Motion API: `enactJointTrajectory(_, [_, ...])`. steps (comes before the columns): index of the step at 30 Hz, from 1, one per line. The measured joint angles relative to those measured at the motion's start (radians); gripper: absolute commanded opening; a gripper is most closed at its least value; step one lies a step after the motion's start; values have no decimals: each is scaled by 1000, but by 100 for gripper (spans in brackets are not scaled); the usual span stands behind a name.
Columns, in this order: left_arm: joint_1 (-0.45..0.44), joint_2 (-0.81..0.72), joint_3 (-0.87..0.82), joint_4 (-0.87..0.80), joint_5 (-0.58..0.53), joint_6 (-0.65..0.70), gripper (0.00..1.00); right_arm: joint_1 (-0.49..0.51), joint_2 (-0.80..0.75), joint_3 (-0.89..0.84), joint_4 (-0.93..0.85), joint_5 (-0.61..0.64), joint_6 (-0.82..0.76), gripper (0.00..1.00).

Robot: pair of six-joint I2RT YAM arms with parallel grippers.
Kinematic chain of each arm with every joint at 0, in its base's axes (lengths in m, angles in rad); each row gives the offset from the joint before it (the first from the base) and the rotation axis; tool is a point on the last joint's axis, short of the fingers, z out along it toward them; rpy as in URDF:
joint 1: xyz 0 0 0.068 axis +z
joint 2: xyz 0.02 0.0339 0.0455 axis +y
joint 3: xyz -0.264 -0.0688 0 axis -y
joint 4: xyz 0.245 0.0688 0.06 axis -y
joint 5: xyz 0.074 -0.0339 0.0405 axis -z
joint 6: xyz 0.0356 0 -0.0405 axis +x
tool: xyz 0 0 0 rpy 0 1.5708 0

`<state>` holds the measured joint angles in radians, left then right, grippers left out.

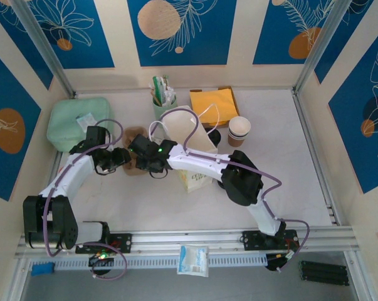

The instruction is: Pack the takeout coffee

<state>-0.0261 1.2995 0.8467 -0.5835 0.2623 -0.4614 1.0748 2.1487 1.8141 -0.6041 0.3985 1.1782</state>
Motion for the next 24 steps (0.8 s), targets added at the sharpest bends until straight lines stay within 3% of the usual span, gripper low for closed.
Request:
enactJointTrajectory(7, [0, 0, -9, 0, 0, 0, 42, 0, 5, 3, 6, -13, 0, 32])
enactJointTrajectory(24, [3, -24, -23, 0, -1, 0, 42, 9, 6, 34, -18, -7, -18, 36])
